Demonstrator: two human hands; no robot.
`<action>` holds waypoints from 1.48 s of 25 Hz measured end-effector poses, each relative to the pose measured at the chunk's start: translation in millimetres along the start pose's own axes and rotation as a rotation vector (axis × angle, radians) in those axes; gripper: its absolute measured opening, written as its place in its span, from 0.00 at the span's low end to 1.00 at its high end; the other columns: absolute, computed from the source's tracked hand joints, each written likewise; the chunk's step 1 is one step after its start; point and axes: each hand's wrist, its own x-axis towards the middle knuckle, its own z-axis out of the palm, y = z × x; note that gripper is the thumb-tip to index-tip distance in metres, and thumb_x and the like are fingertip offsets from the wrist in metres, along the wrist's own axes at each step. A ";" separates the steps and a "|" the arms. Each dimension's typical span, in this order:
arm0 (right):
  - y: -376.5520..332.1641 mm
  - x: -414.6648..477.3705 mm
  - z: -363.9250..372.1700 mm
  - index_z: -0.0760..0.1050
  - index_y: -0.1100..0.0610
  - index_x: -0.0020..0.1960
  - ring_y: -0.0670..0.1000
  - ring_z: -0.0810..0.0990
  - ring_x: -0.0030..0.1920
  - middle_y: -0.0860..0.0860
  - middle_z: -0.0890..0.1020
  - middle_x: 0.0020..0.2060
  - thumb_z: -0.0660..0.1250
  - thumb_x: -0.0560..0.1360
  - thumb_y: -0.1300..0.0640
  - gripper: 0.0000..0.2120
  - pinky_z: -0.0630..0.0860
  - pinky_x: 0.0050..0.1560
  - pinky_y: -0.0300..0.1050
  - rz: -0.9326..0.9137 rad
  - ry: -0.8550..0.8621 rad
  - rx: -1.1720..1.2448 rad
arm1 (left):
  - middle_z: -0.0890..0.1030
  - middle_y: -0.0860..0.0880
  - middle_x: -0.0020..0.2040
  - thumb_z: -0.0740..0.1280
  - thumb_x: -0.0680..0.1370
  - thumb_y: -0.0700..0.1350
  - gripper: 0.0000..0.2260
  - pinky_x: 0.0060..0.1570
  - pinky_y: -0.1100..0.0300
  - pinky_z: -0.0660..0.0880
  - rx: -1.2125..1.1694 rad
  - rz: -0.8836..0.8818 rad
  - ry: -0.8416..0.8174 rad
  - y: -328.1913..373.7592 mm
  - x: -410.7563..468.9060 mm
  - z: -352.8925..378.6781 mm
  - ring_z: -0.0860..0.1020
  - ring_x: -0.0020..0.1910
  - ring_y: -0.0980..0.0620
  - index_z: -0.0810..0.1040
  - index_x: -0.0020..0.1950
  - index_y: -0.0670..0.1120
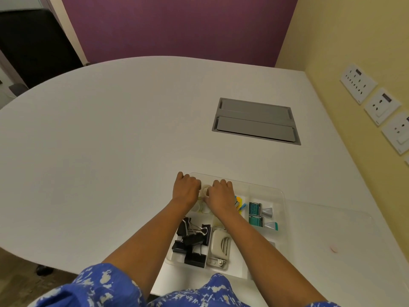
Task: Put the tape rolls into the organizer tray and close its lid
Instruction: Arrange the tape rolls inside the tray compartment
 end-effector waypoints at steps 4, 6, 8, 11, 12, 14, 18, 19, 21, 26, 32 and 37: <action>1.6 -0.3 -8.3 0.82 0.56 0.53 0.56 0.74 0.58 0.54 0.80 0.54 0.60 0.77 0.51 0.15 0.65 0.60 0.49 0.059 0.014 0.146 | 0.83 0.48 0.53 0.61 0.80 0.41 0.11 0.61 0.57 0.63 0.011 0.000 -0.007 -0.3 2.2 1.7 0.77 0.55 0.49 0.80 0.58 0.49; 5.0 -0.8 -19.8 0.82 0.55 0.51 0.56 0.74 0.57 0.54 0.80 0.53 0.60 0.76 0.49 0.15 0.66 0.58 0.50 0.120 0.035 0.281 | 0.84 0.48 0.52 0.60 0.79 0.40 0.12 0.60 0.56 0.64 0.024 -0.001 -0.008 0.9 1.5 2.3 0.76 0.55 0.48 0.81 0.57 0.49; 12.8 0.1 -33.6 0.81 0.55 0.50 0.56 0.75 0.56 0.54 0.80 0.53 0.61 0.76 0.48 0.14 0.68 0.57 0.50 0.176 0.056 0.437 | 0.84 0.48 0.51 0.60 0.79 0.41 0.12 0.58 0.56 0.64 0.010 0.019 -0.013 3.5 1.3 0.9 0.77 0.54 0.48 0.82 0.55 0.49; 25.7 2.5 -54.1 0.80 0.55 0.52 0.56 0.77 0.56 0.54 0.80 0.54 0.63 0.76 0.48 0.13 0.71 0.56 0.50 0.216 0.083 0.603 | 0.84 0.50 0.53 0.61 0.80 0.46 0.11 0.59 0.56 0.63 -0.063 0.132 -0.060 7.7 0.8 0.0 0.78 0.55 0.49 0.82 0.55 0.49; 28.5 3.2 -59.0 0.80 0.56 0.53 0.56 0.77 0.56 0.54 0.80 0.54 0.63 0.76 0.48 0.14 0.71 0.57 0.50 0.217 0.093 0.615 | 0.84 0.51 0.55 0.62 0.79 0.48 0.10 0.60 0.56 0.63 -0.074 0.159 -0.082 8.5 0.4 -0.6 0.77 0.56 0.49 0.82 0.56 0.49; 31.1 3.2 -64.7 0.80 0.56 0.54 0.55 0.77 0.56 0.55 0.80 0.55 0.63 0.77 0.48 0.14 0.72 0.57 0.50 0.215 0.111 0.618 | 0.83 0.52 0.56 0.65 0.78 0.51 0.11 0.63 0.55 0.62 -0.062 0.184 -0.132 9.4 0.2 -2.1 0.77 0.57 0.50 0.81 0.57 0.50; 30.4 -0.9 -63.6 0.80 0.56 0.55 0.55 0.77 0.58 0.54 0.80 0.56 0.63 0.77 0.49 0.14 0.71 0.58 0.51 0.206 0.095 0.612 | 0.83 0.51 0.56 0.66 0.78 0.51 0.11 0.63 0.55 0.62 -0.016 0.227 -0.169 15.2 0.2 -3.8 0.77 0.57 0.50 0.82 0.57 0.51; 29.5 -2.3 -62.4 0.80 0.56 0.55 0.55 0.76 0.58 0.54 0.80 0.56 0.63 0.77 0.49 0.14 0.71 0.58 0.51 0.199 0.086 0.601 | 0.83 0.51 0.56 0.66 0.78 0.50 0.10 0.63 0.56 0.62 -0.018 0.238 -0.169 16.9 -0.1 -4.5 0.77 0.57 0.50 0.82 0.56 0.51; 27.1 -5.3 -59.9 0.80 0.56 0.55 0.55 0.76 0.58 0.54 0.80 0.57 0.63 0.77 0.48 0.14 0.71 0.57 0.50 0.186 0.075 0.576 | 0.84 0.51 0.55 0.66 0.78 0.49 0.10 0.62 0.56 0.62 -0.034 0.262 -0.173 19.4 -1.8 -4.5 0.78 0.57 0.50 0.83 0.56 0.50; 22.0 -8.2 -57.4 0.80 0.56 0.56 0.56 0.77 0.57 0.55 0.80 0.56 0.62 0.77 0.49 0.15 0.72 0.57 0.51 0.150 0.059 0.528 | 0.84 0.52 0.55 0.66 0.78 0.50 0.10 0.62 0.56 0.61 -0.171 0.270 -0.204 12.5 -7.2 -6.8 0.77 0.57 0.52 0.82 0.56 0.50; 24.0 -7.8 -55.9 0.81 0.56 0.56 0.56 0.77 0.56 0.54 0.81 0.56 0.61 0.78 0.48 0.15 0.72 0.57 0.50 0.139 0.063 0.463 | 0.83 0.53 0.57 0.65 0.78 0.51 0.11 0.62 0.56 0.61 -0.180 0.246 -0.158 -2.2 -2.8 -18.0 0.76 0.58 0.52 0.83 0.56 0.51; 24.4 -8.0 -55.8 0.81 0.56 0.56 0.56 0.77 0.56 0.55 0.81 0.56 0.61 0.78 0.48 0.15 0.72 0.56 0.50 0.135 0.056 0.455 | 0.83 0.53 0.57 0.70 0.72 0.58 0.17 0.64 0.55 0.61 -0.109 0.279 -0.323 -0.5 -1.8 -17.9 0.75 0.60 0.52 0.83 0.55 0.51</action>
